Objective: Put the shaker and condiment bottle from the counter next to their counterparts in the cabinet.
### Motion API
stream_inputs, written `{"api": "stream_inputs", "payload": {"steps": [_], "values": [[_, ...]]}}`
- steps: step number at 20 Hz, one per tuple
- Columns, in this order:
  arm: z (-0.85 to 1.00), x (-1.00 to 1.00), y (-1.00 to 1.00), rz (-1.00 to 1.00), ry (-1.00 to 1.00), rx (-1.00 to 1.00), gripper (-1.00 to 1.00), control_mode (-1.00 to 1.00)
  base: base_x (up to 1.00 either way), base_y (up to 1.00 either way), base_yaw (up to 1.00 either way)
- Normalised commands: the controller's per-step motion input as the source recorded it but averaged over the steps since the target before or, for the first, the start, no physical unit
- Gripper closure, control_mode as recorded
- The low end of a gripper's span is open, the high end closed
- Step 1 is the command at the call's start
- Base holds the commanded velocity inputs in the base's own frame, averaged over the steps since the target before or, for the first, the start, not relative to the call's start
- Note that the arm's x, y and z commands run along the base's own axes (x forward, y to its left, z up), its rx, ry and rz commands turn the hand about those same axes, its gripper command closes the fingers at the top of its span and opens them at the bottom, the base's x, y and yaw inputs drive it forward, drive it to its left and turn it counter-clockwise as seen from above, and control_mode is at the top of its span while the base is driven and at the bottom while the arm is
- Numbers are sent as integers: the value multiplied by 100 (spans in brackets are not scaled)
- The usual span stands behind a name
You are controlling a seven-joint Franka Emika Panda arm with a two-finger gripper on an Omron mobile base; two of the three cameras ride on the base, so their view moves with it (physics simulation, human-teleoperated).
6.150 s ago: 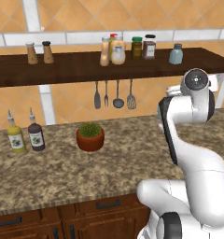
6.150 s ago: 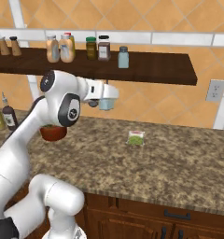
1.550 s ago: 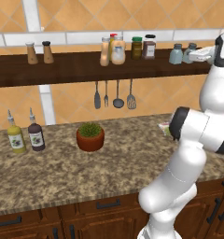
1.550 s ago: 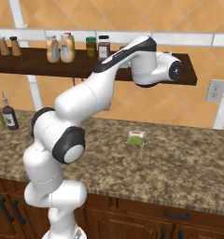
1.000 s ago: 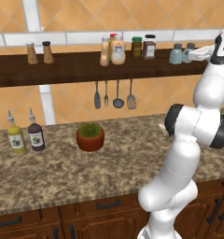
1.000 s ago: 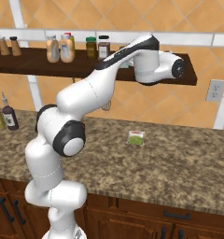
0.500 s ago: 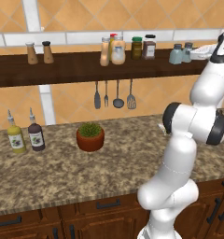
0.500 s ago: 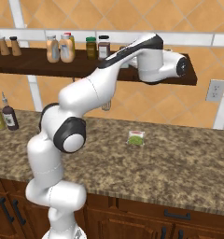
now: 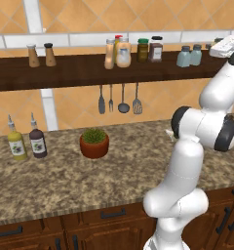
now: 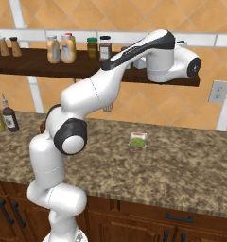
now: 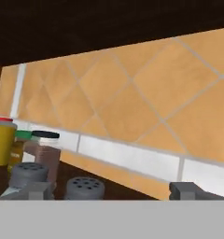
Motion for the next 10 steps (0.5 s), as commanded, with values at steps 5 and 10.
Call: {"api": "stream_inputs", "payload": {"steps": [5, 10], "values": [[32, -91, -62, -12, -8, -20, -100, -100, 0, 0, 0], [21, -100, -63, -16, 0, -27, -100, -100, 0, 0, 0]]}}
